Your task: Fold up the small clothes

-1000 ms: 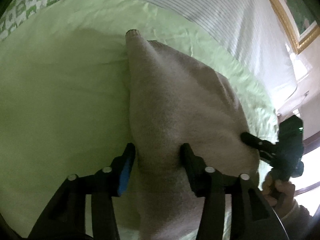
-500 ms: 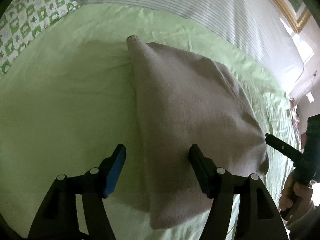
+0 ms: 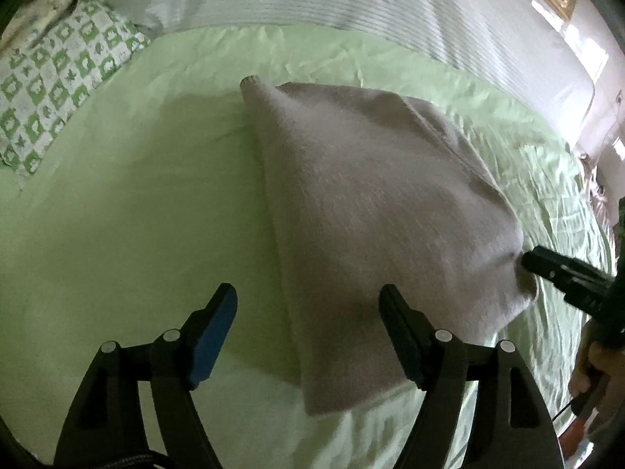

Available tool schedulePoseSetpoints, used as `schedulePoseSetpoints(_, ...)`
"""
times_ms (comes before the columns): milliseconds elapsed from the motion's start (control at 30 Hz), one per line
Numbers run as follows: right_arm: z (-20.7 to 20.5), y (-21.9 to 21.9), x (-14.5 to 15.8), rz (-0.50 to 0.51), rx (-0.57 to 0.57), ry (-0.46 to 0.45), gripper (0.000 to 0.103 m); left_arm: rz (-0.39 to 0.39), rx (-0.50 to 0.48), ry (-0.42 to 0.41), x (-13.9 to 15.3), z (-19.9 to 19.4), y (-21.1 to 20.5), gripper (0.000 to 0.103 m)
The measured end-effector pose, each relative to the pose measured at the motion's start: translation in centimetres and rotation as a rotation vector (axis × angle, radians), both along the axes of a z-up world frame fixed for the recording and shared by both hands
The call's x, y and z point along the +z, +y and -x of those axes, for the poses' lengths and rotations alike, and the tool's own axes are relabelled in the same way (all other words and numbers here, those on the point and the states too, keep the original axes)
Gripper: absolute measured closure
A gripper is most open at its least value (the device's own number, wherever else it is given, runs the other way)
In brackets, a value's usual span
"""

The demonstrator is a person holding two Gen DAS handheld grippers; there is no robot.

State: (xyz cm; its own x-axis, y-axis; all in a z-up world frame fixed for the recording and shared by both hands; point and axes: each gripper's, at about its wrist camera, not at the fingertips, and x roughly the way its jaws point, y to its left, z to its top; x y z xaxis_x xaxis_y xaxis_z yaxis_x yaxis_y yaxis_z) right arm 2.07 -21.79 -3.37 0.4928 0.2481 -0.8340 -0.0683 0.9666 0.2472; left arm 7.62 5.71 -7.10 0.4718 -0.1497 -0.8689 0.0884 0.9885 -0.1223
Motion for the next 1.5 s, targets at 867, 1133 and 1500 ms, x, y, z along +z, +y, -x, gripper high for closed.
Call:
schedulePoseSetpoints(867, 10.0, 3.7, 2.7, 0.026, 0.075, -0.133, 0.019, -0.095, 0.058, -0.111, 1.4, 12.0, 0.1, 0.021)
schedulePoseSetpoints(1133, 11.3, 5.6, 3.2, 0.048, 0.096, -0.157, 0.017, -0.043, 0.051, -0.127, 1.9, 12.5, -0.2, 0.021)
schedulePoseSetpoints(1500, 10.9, 6.9, 4.8, 0.052, 0.142, -0.212, 0.013, -0.034, 0.067, -0.204, 4.0, 13.1, -0.3, 0.019)
